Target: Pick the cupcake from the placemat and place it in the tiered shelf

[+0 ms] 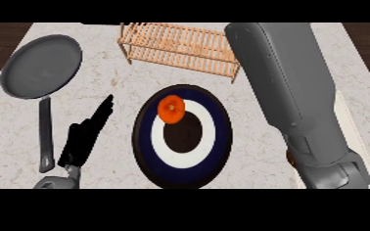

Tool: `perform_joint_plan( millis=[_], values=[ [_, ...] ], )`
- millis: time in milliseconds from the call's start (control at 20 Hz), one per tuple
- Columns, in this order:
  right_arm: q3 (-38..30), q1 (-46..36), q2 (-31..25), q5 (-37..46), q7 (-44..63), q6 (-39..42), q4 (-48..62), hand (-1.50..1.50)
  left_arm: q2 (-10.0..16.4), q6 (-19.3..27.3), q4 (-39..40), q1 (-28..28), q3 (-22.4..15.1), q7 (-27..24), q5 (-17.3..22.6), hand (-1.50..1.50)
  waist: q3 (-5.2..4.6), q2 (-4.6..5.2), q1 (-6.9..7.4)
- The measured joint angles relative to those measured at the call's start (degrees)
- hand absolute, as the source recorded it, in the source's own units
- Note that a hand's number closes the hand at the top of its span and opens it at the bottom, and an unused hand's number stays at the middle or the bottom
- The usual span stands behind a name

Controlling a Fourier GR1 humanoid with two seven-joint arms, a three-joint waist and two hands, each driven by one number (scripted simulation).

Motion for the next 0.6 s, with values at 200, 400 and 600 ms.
perform_joint_plan(
  millis=[200,400,600],
  values=[
    [-3.2,-3.6,-0.1,-0.4,-2.5,-5.5,11.6,1.50,-0.1,-0.3,0.3,-0.6,0.1,-0.4,-0.4,0.00,-0.01,0.30,0.67],
    [-6.2,-6.7,-0.7,-1.4,-4.8,-9.5,21.4,1.50,0.2,-1.4,-0.2,-0.5,0.0,-0.4,-0.2,0.00,-0.01,0.50,1.19],
    [-10.1,-8.1,0.1,-4.5,-7.5,-14.5,27.3,1.50,-0.3,-1.4,0.2,-1.5,-0.2,0.0,-0.6,0.00,0.02,0.90,1.73]
  ],
)
